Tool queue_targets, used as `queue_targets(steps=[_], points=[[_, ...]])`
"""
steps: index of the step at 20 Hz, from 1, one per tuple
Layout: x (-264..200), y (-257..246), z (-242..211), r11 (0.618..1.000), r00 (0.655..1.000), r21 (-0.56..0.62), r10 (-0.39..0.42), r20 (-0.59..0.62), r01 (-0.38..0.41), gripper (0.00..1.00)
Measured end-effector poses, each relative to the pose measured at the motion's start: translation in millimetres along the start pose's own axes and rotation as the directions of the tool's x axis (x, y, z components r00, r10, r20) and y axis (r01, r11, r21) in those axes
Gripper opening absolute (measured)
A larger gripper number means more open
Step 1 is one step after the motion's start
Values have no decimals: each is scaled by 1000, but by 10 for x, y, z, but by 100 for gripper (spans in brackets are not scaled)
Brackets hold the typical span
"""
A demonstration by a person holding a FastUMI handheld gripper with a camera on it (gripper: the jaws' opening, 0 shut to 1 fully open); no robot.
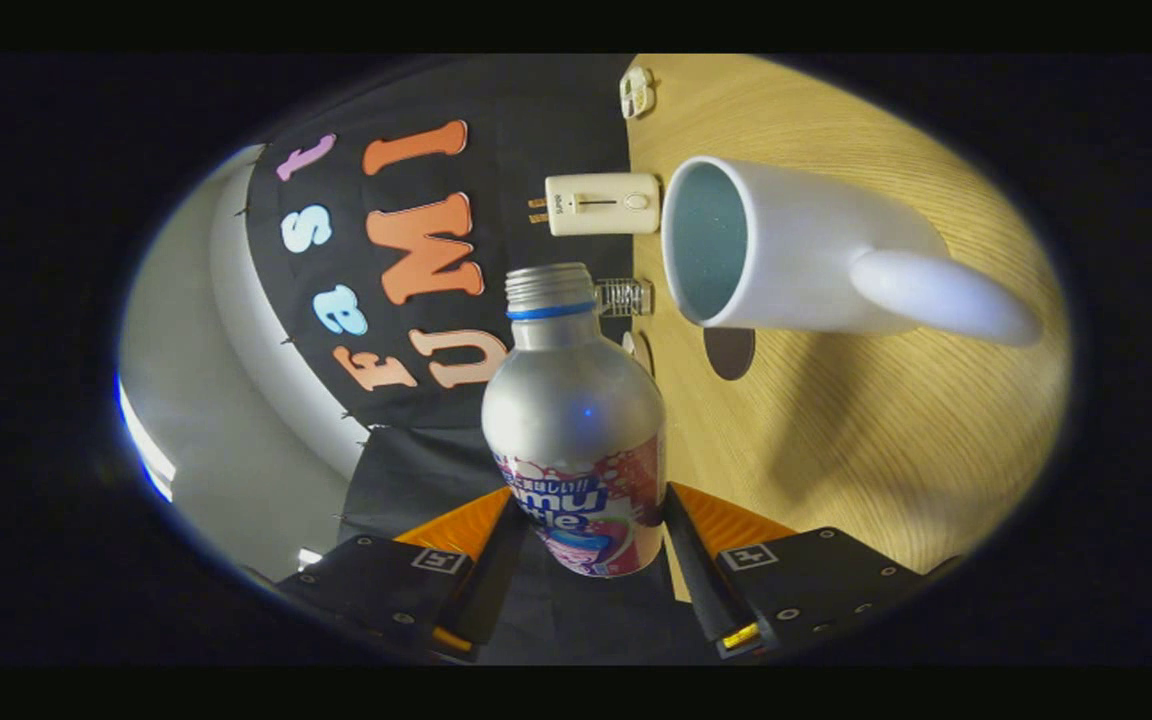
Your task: Take the bottle from table, then pour the juice into the cup, finally place the bottle on the coaster
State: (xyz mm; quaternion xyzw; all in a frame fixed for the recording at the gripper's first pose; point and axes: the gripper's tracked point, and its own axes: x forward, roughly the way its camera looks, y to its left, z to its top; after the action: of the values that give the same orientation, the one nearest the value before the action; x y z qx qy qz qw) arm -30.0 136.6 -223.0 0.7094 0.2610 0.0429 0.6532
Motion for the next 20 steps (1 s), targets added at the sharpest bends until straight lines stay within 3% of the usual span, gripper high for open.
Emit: queue_targets(steps=[20], points=[[-104,250,121,964,992,235,127,19,-128,77]])
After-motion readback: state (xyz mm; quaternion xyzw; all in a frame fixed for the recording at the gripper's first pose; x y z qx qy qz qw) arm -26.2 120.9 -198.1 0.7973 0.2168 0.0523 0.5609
